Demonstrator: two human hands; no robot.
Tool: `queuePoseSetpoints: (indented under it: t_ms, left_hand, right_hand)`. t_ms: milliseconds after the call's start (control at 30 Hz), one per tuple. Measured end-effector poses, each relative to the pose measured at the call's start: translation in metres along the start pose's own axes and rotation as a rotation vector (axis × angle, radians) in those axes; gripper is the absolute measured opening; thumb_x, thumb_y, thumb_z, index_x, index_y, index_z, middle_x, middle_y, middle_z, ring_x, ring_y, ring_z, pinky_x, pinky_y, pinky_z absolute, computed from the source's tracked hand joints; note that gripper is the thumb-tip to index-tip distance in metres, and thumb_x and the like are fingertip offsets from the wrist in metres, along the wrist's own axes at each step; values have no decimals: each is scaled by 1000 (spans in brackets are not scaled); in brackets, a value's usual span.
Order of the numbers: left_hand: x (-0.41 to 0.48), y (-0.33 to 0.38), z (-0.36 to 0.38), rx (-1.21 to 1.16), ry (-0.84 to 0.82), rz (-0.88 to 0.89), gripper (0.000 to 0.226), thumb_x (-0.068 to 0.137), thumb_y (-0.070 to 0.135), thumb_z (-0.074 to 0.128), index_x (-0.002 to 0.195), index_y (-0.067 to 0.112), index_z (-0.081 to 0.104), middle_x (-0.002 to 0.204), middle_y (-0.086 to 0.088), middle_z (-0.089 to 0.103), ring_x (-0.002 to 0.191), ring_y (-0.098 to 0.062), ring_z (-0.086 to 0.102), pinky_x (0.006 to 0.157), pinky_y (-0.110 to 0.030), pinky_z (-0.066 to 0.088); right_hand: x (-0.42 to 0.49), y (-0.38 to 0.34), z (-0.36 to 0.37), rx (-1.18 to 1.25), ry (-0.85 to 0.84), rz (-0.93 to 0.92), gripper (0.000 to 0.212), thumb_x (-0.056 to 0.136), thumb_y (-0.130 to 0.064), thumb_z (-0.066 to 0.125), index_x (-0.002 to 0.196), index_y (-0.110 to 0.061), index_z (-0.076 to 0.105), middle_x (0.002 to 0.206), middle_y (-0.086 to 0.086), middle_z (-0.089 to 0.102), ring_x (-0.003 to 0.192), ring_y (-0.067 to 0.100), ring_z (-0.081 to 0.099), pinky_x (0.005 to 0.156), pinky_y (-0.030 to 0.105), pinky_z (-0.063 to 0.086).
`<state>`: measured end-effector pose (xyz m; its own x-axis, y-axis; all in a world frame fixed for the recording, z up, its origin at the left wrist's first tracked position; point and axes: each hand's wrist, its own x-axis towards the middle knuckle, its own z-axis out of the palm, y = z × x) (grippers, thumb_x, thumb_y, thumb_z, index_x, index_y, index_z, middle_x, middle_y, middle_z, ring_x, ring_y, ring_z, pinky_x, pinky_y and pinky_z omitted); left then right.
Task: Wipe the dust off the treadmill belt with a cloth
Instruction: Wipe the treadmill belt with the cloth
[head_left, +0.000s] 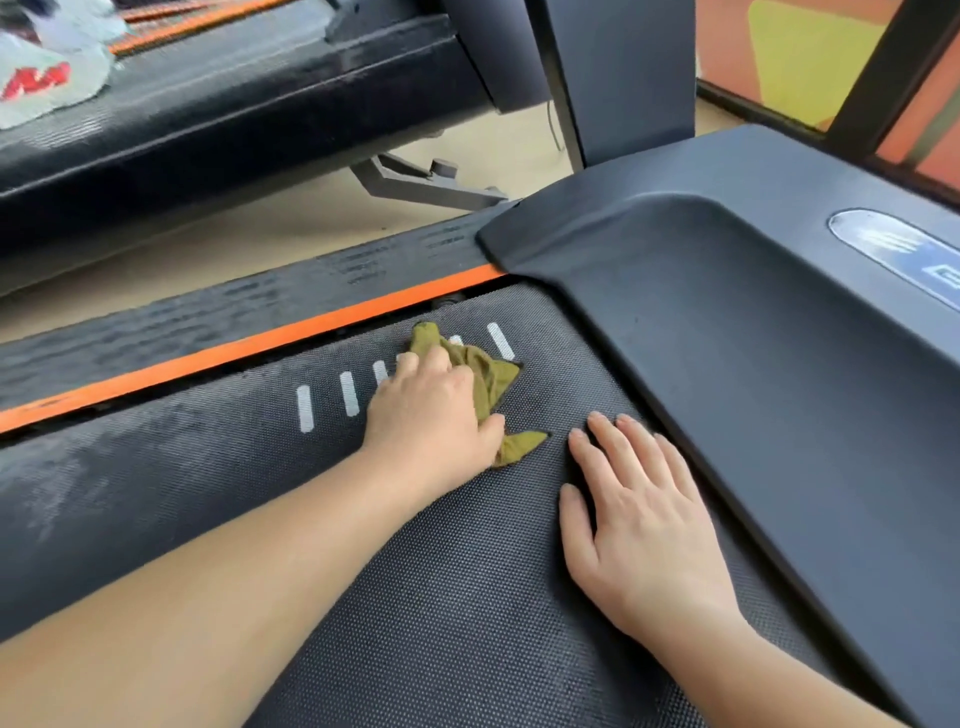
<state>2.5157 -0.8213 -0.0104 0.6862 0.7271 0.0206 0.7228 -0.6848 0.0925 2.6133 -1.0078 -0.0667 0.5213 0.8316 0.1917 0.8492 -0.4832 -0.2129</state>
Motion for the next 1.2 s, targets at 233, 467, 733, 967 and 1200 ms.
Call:
queuePoseSetpoints:
  t_ms: [233, 467, 733, 967, 1200]
  left_hand:
    - [15, 0, -13, -582, 219, -145, 19, 89, 27, 53, 91, 30, 72, 99, 14, 67, 103, -15, 59, 93, -33, 46]
    - [-3, 13, 2, -532, 20, 311, 31, 99, 24, 54, 127, 23, 67, 131, 6, 66, 123, -4, 56, 110, -22, 38]
    - [3, 4, 28, 47, -206, 478, 74, 99, 64, 10, 160, 23, 1, 166, 1, -13, 153, -11, -14, 125, -39, -2]
    - [15, 6, 17, -443, 37, 234, 37, 100, 51, 42, 104, 29, 72, 107, 6, 52, 101, -17, 55, 91, -35, 46]
    - [18, 17, 2, -542, -218, -320, 62, 74, 52, 78, 121, 21, 54, 112, 4, 60, 105, -20, 60, 92, -33, 50]
  right_hand:
    - [0, -2, -2, 5, -27, 10, 57, 98, -46, 40, 145, -19, 57, 155, 2, 50, 149, 27, 38, 124, 51, 27]
    - [3, -1, -9, 4, -60, -9, 36, 98, -42, 44, 124, -23, 61, 138, -4, 56, 144, 26, 40, 123, 48, 26]
    - [2, -1, -6, 15, -49, 4, 46, 98, -49, 42, 127, -20, 63, 140, -1, 57, 146, 27, 41, 122, 50, 29]
    - [2, -1, -4, 12, -28, 9, 54, 98, -50, 42, 135, -17, 63, 147, 4, 57, 147, 28, 41, 122, 52, 31]
    - [2, -1, -4, 4, -46, 3, 53, 99, -51, 39, 136, -20, 61, 149, 1, 54, 148, 27, 38, 122, 52, 30]
